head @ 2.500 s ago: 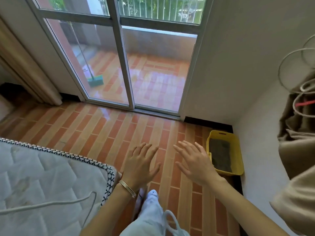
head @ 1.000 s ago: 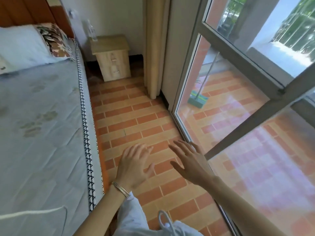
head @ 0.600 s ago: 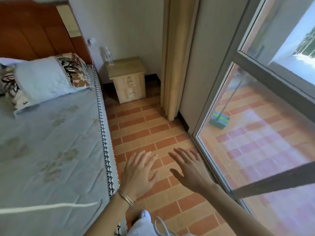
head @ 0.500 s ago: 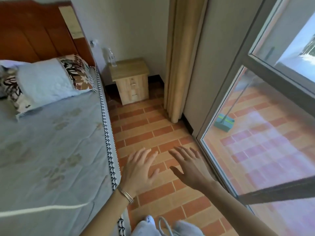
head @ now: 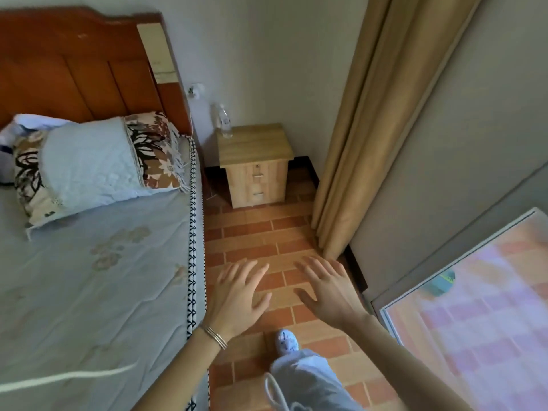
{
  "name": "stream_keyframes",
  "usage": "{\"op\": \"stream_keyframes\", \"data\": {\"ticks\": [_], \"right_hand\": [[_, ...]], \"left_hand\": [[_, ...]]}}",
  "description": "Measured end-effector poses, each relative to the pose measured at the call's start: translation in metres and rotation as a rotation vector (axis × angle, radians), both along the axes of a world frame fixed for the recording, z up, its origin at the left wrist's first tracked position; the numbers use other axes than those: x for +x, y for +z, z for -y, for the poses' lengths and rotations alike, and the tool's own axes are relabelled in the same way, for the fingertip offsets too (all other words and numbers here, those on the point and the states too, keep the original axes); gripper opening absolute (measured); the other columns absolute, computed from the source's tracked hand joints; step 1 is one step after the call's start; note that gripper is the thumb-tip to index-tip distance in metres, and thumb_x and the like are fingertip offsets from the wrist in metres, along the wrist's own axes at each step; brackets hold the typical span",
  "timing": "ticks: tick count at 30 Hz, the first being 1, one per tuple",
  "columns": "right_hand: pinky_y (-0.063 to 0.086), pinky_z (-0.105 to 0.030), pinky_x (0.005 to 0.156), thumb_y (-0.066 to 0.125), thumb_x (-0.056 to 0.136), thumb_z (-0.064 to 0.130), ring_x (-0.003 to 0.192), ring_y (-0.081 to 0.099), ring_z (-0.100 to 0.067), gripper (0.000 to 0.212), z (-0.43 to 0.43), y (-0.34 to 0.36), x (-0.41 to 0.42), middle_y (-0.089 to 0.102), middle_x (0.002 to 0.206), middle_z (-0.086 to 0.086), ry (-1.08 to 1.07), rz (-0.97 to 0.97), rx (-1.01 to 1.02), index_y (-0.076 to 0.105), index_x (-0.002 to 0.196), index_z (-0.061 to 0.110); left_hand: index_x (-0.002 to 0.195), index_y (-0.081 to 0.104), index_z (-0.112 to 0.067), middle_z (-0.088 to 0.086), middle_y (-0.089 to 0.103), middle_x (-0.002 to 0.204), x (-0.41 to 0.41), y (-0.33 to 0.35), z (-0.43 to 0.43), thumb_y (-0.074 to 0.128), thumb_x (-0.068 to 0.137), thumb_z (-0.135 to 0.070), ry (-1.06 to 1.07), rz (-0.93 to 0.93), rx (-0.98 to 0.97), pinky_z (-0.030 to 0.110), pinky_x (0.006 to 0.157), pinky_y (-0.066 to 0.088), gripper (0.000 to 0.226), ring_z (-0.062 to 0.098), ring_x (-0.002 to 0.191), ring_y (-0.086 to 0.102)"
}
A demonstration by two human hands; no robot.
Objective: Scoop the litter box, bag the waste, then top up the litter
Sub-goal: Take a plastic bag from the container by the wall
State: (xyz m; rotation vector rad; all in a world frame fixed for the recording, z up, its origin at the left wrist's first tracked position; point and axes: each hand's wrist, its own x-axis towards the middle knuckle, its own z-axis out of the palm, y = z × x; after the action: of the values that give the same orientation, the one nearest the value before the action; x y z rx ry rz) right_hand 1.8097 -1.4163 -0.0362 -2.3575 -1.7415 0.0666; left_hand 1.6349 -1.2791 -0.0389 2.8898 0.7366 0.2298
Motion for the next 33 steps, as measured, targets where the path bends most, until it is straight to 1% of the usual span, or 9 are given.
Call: {"op": "stream_keyframes", "data": {"ticks": [4,6,8,11,13,16,20,28,33], "right_hand": [[0.043,-0.048,0.097,0.039,0.084,0.050,0.119,0.051,-0.025,0.051,-0.071,0.012,0.071,0.055,0.128,-0.003,0.042,0.008,0.002,0.047,0.126,0.022],[0.042,-0.048,0.097,0.039,0.085,0.049,0.121,0.051,-0.023,0.049,-0.104,0.017,0.103,0.053,0.131,-0.002,0.055,0.028,0.005,0.044,0.126,0.022],[0.044,-0.049,0.096,0.041,0.084,0.047,0.120,0.051,-0.023,0.050,-0.138,0.022,0.133,0.054,0.131,-0.002,0.076,0.039,0.009,0.045,0.127,0.022],[0.045,-0.047,0.095,0.048,0.084,0.044,0.119,0.052,-0.021,0.051,-0.180,0.019,0.166,0.055,0.128,-0.001,0.114,0.045,-0.003,0.048,0.129,0.021],[0.044,-0.044,0.096,0.050,0.082,0.044,0.119,0.051,-0.020,0.052,-0.207,0.016,0.181,0.055,0.127,-0.001,0.121,0.055,-0.017,0.049,0.128,0.022],[0.044,-0.044,0.095,0.043,0.080,0.046,0.117,0.053,-0.020,0.052,-0.248,0.007,0.201,0.057,0.124,-0.001,0.119,0.049,-0.025,0.051,0.125,0.022],[0.043,-0.045,0.095,0.042,0.080,0.045,0.112,0.057,-0.020,0.051,-0.308,-0.006,0.227,0.061,0.118,-0.001,0.098,0.049,-0.020,0.054,0.123,0.021],[0.042,-0.044,0.098,0.039,0.081,0.049,0.118,0.054,-0.017,0.053,-0.447,-0.012,0.277,0.057,0.127,0.000,0.013,0.031,-0.032,0.054,0.125,0.023],[0.043,-0.045,0.098,0.039,0.080,0.048,0.116,0.055,-0.017,0.051,-0.507,-0.014,0.303,0.058,0.126,0.001,0.008,0.012,-0.035,0.049,0.125,0.025]], "left_hand": [[0.126,0.055,-0.025,-0.001,0.060,0.122,0.065,0.009,-0.061,0.036,0.085,-0.054,0.047,-0.011,-0.002,0.045,0.090,0.049,0.054,0.021,0.108,0.058],[0.126,0.055,-0.025,0.000,0.060,0.123,0.091,0.011,-0.090,0.034,0.086,-0.055,0.075,-0.010,-0.001,0.044,0.091,0.049,0.054,0.021,0.108,0.058],[0.126,0.056,-0.024,0.001,0.060,0.123,0.114,0.013,-0.121,0.034,0.086,-0.054,0.100,0.005,-0.004,0.044,0.093,0.048,0.055,0.022,0.110,0.057],[0.124,0.058,-0.021,0.002,0.061,0.121,0.137,0.009,-0.161,0.036,0.085,-0.052,0.123,0.013,0.009,0.043,0.093,0.048,0.055,0.022,0.108,0.058],[0.124,0.057,-0.021,0.002,0.060,0.120,0.152,0.007,-0.188,0.038,0.085,-0.052,0.128,0.019,0.001,0.043,0.093,0.047,0.054,0.022,0.106,0.057],[0.124,0.057,-0.020,0.000,0.059,0.118,0.174,0.000,-0.233,0.042,0.084,-0.051,0.121,0.037,-0.004,0.041,0.090,0.047,0.052,0.021,0.102,0.056],[0.125,0.056,-0.021,0.000,0.059,0.119,0.205,-0.009,-0.302,0.042,0.084,-0.051,0.100,0.007,-0.005,0.040,0.088,0.047,0.052,0.022,0.104,0.055],[0.127,0.053,-0.023,0.000,0.058,0.122,0.272,-0.012,-0.453,0.040,0.085,-0.053,-0.004,-0.020,0.010,0.043,0.092,0.046,0.053,0.021,0.110,0.054],[0.124,0.056,-0.024,0.000,0.060,0.121,0.308,-0.011,-0.514,0.040,0.084,-0.053,-0.022,-0.025,0.033,0.042,0.096,0.045,0.052,0.021,0.113,0.055]]}}
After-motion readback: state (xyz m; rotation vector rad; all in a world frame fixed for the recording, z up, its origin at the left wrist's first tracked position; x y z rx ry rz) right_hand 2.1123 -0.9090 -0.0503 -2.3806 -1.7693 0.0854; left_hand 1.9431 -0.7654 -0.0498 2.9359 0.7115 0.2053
